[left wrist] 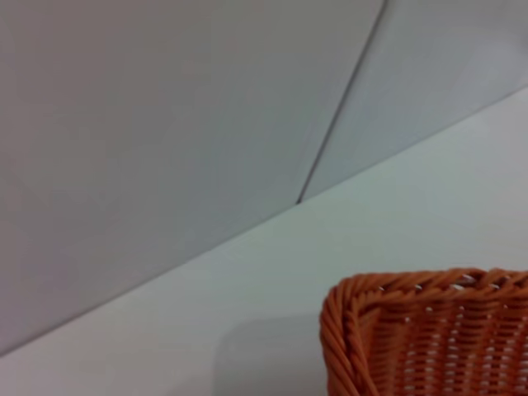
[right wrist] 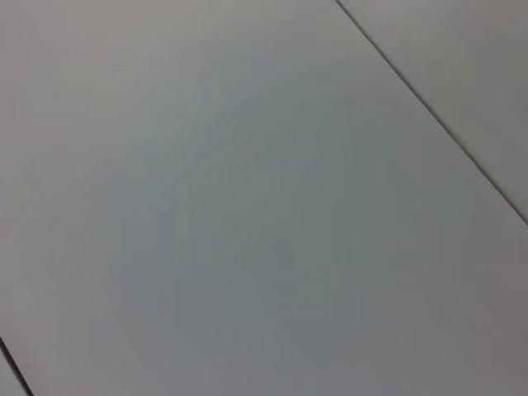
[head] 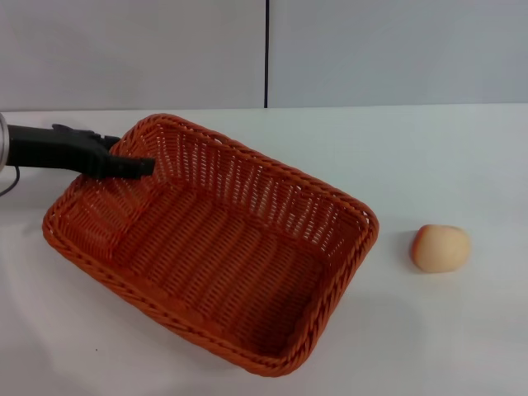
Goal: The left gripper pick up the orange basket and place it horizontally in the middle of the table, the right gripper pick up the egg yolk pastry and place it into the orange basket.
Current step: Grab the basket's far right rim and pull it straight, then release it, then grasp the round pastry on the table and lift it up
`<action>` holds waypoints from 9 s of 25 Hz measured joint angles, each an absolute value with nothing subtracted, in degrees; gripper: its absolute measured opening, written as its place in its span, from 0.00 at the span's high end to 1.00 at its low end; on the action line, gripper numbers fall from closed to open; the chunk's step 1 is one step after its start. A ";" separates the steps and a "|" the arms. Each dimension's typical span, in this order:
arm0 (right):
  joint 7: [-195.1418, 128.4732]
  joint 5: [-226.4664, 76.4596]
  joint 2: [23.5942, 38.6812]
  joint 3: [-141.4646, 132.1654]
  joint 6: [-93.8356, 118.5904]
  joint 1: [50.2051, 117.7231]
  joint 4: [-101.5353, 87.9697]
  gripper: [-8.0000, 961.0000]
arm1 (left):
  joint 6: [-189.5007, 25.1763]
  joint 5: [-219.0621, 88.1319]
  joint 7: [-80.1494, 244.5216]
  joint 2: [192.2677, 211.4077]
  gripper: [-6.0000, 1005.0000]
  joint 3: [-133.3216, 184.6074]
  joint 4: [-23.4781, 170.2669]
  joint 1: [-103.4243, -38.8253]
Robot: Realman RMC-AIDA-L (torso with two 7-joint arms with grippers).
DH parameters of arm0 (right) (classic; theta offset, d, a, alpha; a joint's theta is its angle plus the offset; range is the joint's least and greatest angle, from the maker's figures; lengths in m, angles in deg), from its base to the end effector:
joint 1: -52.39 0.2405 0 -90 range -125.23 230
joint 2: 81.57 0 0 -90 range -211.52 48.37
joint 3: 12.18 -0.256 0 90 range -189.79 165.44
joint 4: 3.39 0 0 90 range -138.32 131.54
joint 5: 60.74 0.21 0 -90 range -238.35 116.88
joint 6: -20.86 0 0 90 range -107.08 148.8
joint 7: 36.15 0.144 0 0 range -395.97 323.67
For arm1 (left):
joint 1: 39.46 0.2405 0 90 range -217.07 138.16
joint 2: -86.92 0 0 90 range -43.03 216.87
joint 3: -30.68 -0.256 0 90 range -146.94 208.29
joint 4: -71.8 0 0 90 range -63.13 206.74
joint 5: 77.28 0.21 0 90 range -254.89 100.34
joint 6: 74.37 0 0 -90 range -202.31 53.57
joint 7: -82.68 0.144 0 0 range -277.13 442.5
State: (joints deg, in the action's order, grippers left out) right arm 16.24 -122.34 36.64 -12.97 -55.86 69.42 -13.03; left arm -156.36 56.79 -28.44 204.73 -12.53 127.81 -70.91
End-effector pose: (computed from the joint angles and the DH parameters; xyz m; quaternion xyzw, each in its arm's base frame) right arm 0.4214 0.2565 0.1068 -0.4098 0.3796 0.4905 0.6689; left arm -0.2763 0.3651 0.0479 -0.9086 -0.3580 -0.0578 0.2073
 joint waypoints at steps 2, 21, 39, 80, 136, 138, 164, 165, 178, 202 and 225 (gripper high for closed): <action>16.24 -122.34 36.64 -12.97 -55.85 69.47 -13.03 0.17 | -156.36 56.80 -28.65 204.75 0.23 -12.83 127.80 -70.88; 16.24 -122.34 36.64 -12.97 -54.94 69.54 -12.97 0.17 | -156.29 56.67 -32.41 204.78 0.75 -14.00 128.22 -71.13; 15.83 -122.34 36.63 -12.79 -53.33 70.18 -12.97 0.17 | -163.88 47.23 -45.87 204.58 0.82 -4.01 129.16 -69.09; 15.60 -122.35 35.24 -8.40 -46.10 74.99 -13.67 0.17 | -155.92 29.40 -43.26 205.15 0.82 -4.14 113.49 -53.73; 34.50 -123.02 32.95 10.81 -46.35 73.25 -25.67 0.17 | -170.97 21.17 -8.60 203.28 0.20 21.27 105.58 -55.58; 41.83 -127.43 30.63 14.81 -49.35 72.77 -28.27 0.17 | -172.35 17.99 -2.05 204.12 0.20 21.72 103.80 -55.29; 75.05 -194.25 24.14 22.44 -64.69 91.74 -45.27 0.17 | -177.38 13.58 41.08 205.15 0.20 21.71 85.89 -59.12; 75.58 -195.40 24.13 24.30 -65.65 92.47 -45.37 0.17 | -177.26 13.61 41.10 205.16 0.20 21.64 85.72 -59.14; 76.65 -205.81 28.53 37.19 -70.28 99.03 -45.65 0.17 | -175.61 13.93 40.61 205.01 0.20 21.62 83.38 -59.22; 78.69 -213.88 31.33 44.39 -72.84 99.13 -46.69 0.18 | -176.06 13.57 39.16 204.88 0.20 21.98 82.08 -59.20; 74.02 -197.11 31.36 32.86 -77.57 91.66 -61.90 0.67 | -176.11 13.42 38.89 204.96 0.20 22.70 82.09 -59.19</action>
State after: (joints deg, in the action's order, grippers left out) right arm 74.02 -197.11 31.36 32.86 -77.57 91.66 -61.90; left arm -176.11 13.42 38.89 204.96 22.70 82.09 -59.19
